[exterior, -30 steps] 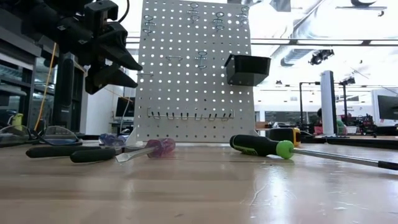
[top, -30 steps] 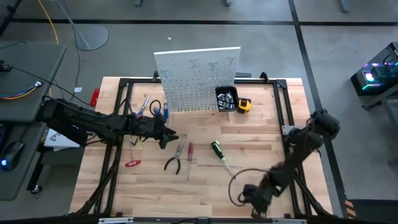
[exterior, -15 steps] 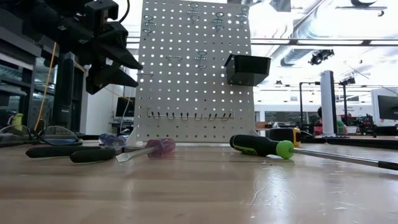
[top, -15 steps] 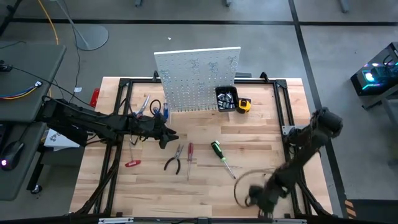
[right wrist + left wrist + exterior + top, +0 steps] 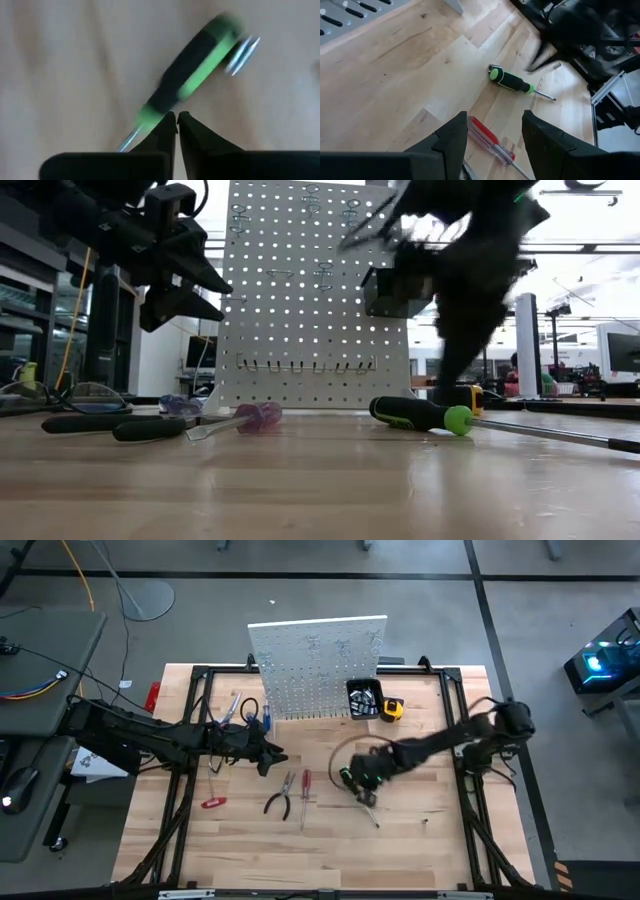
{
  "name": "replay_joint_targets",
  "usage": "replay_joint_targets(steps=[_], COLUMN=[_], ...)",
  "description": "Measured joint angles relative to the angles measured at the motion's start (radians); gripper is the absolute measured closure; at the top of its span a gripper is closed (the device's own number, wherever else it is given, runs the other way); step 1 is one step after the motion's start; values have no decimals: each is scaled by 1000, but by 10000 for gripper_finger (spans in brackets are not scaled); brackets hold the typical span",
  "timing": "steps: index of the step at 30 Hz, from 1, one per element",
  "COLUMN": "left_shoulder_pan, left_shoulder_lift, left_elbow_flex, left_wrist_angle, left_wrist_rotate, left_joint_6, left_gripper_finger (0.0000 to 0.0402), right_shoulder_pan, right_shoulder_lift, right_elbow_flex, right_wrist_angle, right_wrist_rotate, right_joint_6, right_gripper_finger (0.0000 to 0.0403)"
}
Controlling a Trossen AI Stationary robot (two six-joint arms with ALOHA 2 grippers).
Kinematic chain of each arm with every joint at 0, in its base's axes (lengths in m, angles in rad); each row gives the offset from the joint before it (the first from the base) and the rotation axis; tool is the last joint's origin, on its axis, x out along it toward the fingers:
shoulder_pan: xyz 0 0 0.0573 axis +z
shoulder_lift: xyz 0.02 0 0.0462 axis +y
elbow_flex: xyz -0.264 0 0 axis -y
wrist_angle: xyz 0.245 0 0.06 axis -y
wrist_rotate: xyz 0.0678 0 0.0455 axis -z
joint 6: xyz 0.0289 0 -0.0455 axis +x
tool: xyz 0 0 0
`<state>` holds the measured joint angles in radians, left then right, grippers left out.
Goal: Hang tools onto peg board
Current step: Put the silver socket into the black bin on the peg board
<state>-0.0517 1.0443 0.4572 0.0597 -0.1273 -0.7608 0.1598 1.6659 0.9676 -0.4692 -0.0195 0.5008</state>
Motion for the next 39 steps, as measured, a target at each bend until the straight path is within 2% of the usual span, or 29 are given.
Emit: replay_joint_targets(steps=[5, 11, 13, 15, 17, 20, 23, 27, 31, 33, 36, 39], left_shoulder_pan=[-2, -3, -3, -3, -3, -3, -3, -3, -3, -3, -3, -3], left_shoulder_lift=[0, 0, 0, 0, 0, 0, 0, 0, 0, 0, 0, 0], left_elbow_flex=[0, 0, 0, 0, 0, 0, 0, 0, 0, 0, 0, 0], left_wrist_angle=[0, -2, -2, -3, -2, -2, -2, -2, -2, -2, -2, -2], left_wrist_rotate=[-1, 0, 0, 0, 0, 1, 1, 1, 3, 3, 3, 4], left_joint_6=[-39, -40, -40, -40, -40, -40, -38, -32, -41, -48, -49, -49], left_gripper_finger=[229, 229, 229, 229, 229, 229, 229, 229, 229, 229, 229, 229], right_shoulder_pan=[-114, -119, -101, -75, -57, -70, -96, -129, -141, -141, -151, -181], right_shoulder_lift=[47, 50, 50, 50, 50, 50, 50, 50, 50, 50, 50, 50], right_elbow_flex=[0, 0, 0, 0, 0, 0, 0, 0, 0, 0, 0, 0], right_wrist_angle=[21, 135, 161, 161, 141, 77, 23, 25, 22, 15, -12, -110], right_wrist_rotate=[3, -13, -2, 53, 110, 128, 128, 71, 35, 52, 133, 151], right_joint_6=[5, -28, -105, -246, -378, -519, -655, -834, -932, -973, -995, -980], right_gripper_finger=[350, 304, 285, 265, 247, 226, 220, 219, 219, 219, 219, 219])
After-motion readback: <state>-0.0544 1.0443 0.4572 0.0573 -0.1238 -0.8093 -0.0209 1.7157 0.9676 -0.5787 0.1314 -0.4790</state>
